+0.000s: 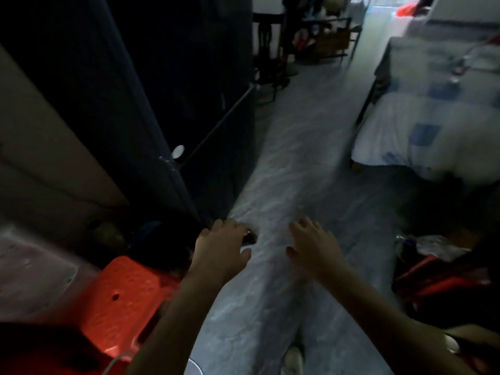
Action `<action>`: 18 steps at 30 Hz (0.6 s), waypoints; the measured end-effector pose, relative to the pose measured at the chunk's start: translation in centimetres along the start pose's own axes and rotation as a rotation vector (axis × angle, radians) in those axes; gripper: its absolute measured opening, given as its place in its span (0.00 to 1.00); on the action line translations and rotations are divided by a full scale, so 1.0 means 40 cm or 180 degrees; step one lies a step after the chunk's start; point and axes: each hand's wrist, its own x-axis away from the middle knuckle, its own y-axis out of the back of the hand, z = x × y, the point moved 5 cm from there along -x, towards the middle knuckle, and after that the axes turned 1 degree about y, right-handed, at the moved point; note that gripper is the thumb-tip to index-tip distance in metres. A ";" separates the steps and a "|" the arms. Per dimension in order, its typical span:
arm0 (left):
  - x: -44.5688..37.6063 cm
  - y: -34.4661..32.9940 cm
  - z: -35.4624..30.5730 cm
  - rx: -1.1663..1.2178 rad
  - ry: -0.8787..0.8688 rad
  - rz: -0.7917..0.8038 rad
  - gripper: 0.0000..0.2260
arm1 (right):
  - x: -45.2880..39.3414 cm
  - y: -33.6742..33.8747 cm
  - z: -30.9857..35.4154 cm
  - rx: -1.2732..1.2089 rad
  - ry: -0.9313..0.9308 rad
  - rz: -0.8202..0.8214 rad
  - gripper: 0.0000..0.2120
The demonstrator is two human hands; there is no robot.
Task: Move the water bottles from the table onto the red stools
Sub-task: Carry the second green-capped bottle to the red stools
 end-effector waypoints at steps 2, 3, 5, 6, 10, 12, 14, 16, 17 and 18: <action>-0.081 0.000 -0.093 -0.0013 -0.0205 0.0040 0.17 | -0.012 0.024 -0.110 0.0017 -0.0184 0.0001 0.18; -0.119 -0.002 -0.138 -0.0033 -0.0297 0.0030 0.17 | -0.016 0.037 -0.161 0.0028 -0.0260 -0.0014 0.18; -0.184 -0.005 -0.221 -0.0010 -0.0441 0.0001 0.18 | -0.022 0.060 -0.257 0.0099 -0.0408 -0.0066 0.18; -0.212 -0.005 -0.260 0.0018 -0.0498 0.0006 0.18 | -0.024 0.071 -0.300 0.0130 -0.0479 -0.0103 0.18; -0.301 -0.006 -0.387 0.0005 -0.0730 0.0041 0.18 | -0.032 0.104 -0.447 0.0118 -0.0737 -0.0169 0.20; -0.344 -0.009 -0.435 -0.0038 -0.0839 0.0009 0.18 | -0.032 0.115 -0.512 0.0047 -0.0938 -0.0187 0.20; -0.380 -0.011 -0.465 -0.0050 -0.0881 -0.0005 0.18 | -0.033 0.121 -0.558 0.0006 -0.1091 -0.0243 0.20; -0.427 -0.015 -0.501 -0.0050 -0.0964 -0.0026 0.19 | -0.040 0.126 -0.607 -0.0036 -0.1225 -0.0316 0.21; -0.451 -0.018 -0.517 -0.0037 -0.1006 -0.0024 0.20 | -0.047 0.127 -0.628 -0.0092 -0.1259 -0.0347 0.22; -0.476 -0.022 -0.532 -0.0023 -0.1042 -0.0004 0.20 | -0.056 0.130 -0.646 -0.0185 -0.1289 -0.0373 0.23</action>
